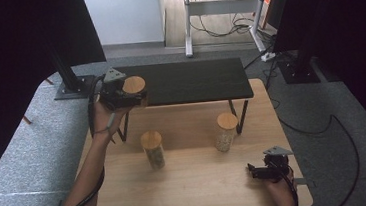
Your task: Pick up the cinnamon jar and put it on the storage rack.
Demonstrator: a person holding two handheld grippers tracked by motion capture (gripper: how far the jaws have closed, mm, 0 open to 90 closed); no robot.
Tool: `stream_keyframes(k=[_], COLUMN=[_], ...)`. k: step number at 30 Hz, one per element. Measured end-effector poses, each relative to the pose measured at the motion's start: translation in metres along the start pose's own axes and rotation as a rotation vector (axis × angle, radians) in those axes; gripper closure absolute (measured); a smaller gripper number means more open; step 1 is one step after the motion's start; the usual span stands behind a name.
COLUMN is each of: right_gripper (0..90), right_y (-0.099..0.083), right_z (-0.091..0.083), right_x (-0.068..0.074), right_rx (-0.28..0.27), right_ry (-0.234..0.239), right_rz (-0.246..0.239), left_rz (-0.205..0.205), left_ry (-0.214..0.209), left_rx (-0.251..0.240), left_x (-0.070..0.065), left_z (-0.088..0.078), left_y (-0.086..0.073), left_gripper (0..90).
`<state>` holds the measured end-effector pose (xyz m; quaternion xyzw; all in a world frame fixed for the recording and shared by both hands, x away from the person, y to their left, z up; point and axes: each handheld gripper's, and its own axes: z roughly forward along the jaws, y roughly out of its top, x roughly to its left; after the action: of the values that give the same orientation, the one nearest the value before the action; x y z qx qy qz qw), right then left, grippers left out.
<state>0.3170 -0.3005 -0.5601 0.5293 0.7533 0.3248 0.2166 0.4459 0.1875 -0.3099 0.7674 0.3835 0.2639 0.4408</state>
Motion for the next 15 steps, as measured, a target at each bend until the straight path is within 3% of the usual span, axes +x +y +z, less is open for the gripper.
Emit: stream_keyframes(k=[15], right_gripper=[3.1], right_y=[0.000], right_z=[0.000], right_x=[0.000], right_rx=[0.000], right_ry=[0.005], right_rz=[-0.005], left_rz=[-0.050], left_ry=[0.004], left_rx=[-0.011], left_x=[0.014], left_z=[0.016], left_y=[0.004], left_gripper=[25.3])
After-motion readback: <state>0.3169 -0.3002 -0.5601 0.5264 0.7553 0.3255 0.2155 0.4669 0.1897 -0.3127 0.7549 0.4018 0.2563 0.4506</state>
